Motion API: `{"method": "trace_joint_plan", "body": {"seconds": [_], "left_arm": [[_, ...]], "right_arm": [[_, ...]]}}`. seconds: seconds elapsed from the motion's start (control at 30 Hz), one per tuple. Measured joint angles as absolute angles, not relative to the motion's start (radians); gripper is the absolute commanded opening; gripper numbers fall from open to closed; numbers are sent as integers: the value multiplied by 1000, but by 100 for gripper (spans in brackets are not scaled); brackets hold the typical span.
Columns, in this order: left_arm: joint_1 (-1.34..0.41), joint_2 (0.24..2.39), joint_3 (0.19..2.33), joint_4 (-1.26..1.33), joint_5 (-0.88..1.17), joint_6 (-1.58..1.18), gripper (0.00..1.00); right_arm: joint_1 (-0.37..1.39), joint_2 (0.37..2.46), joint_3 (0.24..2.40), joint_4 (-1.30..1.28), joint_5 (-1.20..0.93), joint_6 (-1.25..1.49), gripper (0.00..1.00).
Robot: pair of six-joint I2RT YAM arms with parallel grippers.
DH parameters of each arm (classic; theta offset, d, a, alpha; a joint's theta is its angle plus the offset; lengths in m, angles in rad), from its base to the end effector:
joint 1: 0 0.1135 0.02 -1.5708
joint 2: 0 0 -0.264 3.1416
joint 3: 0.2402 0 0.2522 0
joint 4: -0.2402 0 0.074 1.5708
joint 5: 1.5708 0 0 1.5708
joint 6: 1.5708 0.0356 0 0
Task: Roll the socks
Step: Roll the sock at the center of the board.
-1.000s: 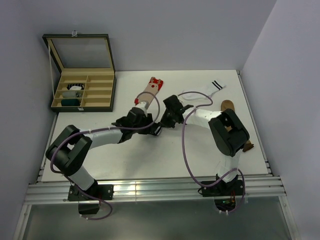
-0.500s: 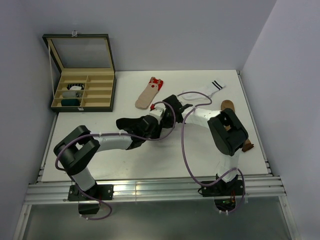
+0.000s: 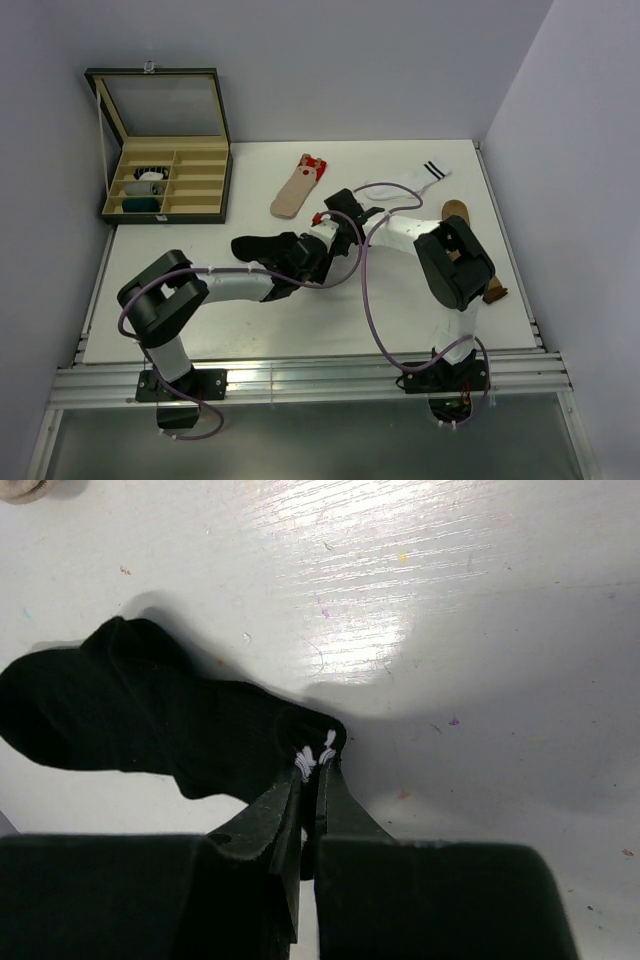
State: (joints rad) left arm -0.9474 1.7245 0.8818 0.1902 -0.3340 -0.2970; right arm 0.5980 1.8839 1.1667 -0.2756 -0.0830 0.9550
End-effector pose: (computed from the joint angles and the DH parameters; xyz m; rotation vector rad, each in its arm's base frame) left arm 0.2160 -0.2804 0.1661 0.5276 2.1370 -0.3316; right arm 0.3167 0.2193 0.1572 0.4488 2.6761 0.6457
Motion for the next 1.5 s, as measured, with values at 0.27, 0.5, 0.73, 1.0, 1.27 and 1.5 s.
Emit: {"method": "trace_joint_plan", "body": {"seconds": [0.27,0.5,0.73,1.0,1.27,1.5], "left_arm": [[-950,1773,935,139,-384,-308,48],[-950,1818,989,94,-422,-328,43],[-950,1817,989,89,-427,-330,40],[-950,1802,961,103,-411,-301,46],[-947,1802,961,155,-385,-262,47],[-946,1853,982,225,-353,-224,47]], "right_arm": [[591,1887,1167,-279,-96,956,0],[575,1888,1167,-282,-106,960,0],[574,1888,1167,-282,-117,968,0],[564,1888,1152,-240,-143,986,0],[503,1839,999,-67,-183,1046,0],[427,1792,926,-22,-181,1058,0]]}}
